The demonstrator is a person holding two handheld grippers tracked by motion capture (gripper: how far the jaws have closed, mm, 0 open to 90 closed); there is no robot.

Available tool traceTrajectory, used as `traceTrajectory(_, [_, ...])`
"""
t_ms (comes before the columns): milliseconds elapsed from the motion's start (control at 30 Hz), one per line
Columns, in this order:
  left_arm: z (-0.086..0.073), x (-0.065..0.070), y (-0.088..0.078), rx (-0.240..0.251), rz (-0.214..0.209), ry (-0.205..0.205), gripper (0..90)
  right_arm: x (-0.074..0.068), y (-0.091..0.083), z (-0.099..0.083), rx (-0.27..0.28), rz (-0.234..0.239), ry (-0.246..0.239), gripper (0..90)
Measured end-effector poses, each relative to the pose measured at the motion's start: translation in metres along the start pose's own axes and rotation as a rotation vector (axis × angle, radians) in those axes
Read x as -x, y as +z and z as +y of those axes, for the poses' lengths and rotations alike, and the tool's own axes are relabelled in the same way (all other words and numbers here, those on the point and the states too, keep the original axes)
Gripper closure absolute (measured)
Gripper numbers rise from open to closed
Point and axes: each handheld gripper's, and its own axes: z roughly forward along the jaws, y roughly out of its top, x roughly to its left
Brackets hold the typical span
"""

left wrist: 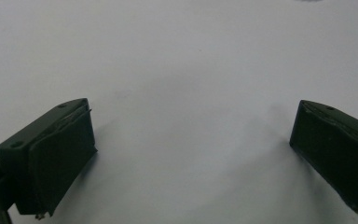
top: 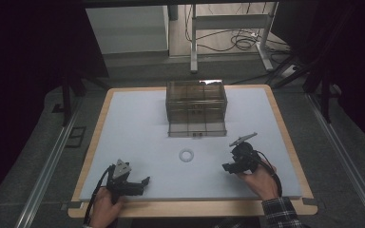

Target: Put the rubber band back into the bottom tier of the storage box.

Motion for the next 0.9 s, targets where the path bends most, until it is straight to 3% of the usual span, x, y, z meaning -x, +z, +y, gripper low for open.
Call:
traceTrajectory(333, [0.000, 0.000, 0.000, 0.000, 0.000, 0.000, 0.0, -0.002, 0.011, 0.015, -0.007, 0.007, -0.004, 45.1])
traceTrajectory(900, [0.000, 0.000, 0.000, 0.000, 0.000, 0.000, 0.0, -0.016, 0.027, 0.044, -0.017, 0.009, -0.057, 46.9])
